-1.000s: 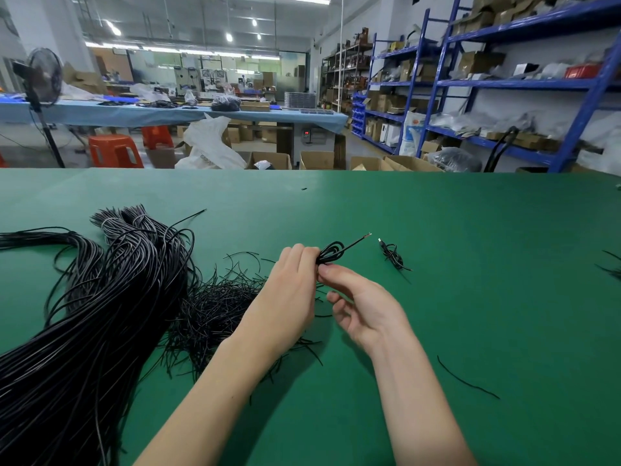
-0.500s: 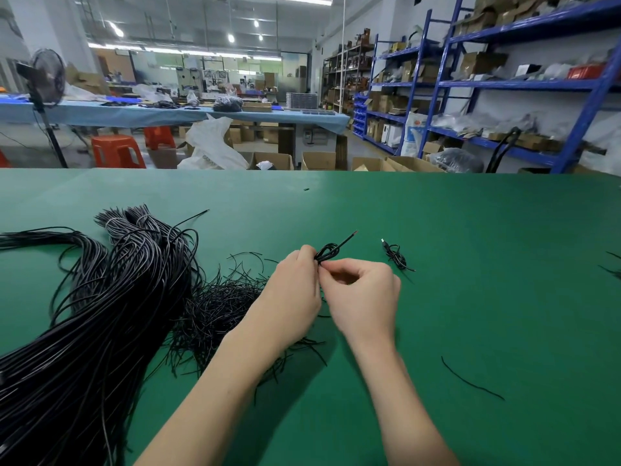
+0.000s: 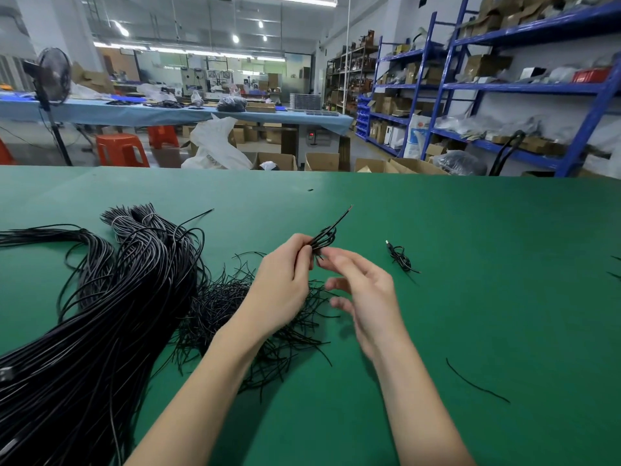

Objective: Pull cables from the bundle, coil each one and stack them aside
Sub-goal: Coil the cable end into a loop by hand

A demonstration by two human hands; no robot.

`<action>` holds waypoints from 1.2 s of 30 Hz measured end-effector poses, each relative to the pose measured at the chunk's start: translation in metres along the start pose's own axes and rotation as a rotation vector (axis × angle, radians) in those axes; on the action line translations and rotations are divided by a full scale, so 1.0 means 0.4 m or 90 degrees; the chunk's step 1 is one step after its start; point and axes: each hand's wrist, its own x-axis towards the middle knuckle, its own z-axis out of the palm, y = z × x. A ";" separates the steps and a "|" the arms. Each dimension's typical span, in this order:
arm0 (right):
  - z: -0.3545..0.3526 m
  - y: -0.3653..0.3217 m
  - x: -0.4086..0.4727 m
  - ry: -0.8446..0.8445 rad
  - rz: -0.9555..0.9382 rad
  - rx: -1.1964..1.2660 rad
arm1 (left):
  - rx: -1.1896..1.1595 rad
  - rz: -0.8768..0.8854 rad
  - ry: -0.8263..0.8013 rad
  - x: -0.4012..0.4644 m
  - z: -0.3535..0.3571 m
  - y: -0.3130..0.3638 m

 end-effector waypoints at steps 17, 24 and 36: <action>-0.008 -0.023 -0.001 -0.072 0.229 0.169 | 0.037 0.169 -0.001 -0.018 0.004 -0.003; -0.009 -0.017 0.002 -0.016 0.086 0.079 | 0.092 0.193 -0.031 -0.012 -0.011 -0.003; -0.017 0.073 0.003 0.178 -0.567 -0.563 | 0.137 -0.025 -0.054 -0.005 0.004 0.037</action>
